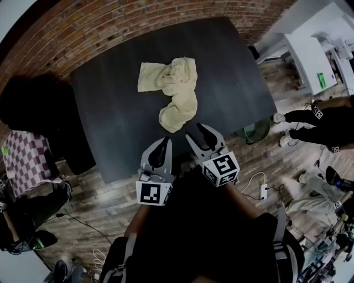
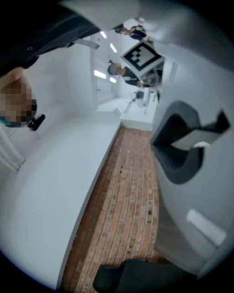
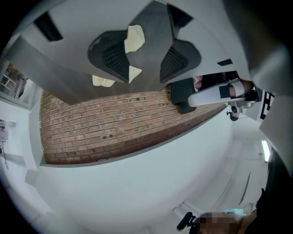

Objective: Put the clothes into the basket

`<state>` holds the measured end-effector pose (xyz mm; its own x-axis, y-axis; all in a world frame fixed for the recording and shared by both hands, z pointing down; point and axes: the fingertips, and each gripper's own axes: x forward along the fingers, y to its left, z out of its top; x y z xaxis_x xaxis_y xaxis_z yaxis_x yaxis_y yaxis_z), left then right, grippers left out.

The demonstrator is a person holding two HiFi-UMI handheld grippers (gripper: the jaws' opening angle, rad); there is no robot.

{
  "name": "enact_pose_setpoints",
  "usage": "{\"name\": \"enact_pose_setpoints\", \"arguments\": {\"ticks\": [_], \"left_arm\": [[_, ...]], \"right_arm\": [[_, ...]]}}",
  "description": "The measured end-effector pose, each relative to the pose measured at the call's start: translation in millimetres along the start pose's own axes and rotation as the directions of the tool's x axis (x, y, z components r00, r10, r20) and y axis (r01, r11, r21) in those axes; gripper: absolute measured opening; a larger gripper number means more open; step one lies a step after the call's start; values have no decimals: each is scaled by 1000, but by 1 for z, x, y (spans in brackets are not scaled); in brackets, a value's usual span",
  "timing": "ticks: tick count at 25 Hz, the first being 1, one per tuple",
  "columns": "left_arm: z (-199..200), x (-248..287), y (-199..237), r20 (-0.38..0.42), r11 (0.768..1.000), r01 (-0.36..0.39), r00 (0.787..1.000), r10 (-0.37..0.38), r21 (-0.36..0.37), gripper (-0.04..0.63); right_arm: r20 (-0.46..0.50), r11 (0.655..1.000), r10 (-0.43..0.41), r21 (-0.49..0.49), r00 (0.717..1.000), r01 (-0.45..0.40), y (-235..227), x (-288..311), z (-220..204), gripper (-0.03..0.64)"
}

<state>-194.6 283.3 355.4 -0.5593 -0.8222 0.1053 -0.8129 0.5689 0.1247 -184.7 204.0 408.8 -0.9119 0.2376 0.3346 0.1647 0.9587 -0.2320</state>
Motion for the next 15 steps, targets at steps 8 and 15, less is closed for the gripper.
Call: {"name": "enact_pose_setpoints", "arguments": {"ticks": [8,15], "left_arm": [[9,20,58,15,998,40,999,-39,-42,3],[10,44,74,17,995,65,998,-64,-71,3]], "right_arm": [[-81,997,-64,32,995,67,-11,66,5,270],[-110,991,-121,44,987,127,-34,93,4,304]]}}
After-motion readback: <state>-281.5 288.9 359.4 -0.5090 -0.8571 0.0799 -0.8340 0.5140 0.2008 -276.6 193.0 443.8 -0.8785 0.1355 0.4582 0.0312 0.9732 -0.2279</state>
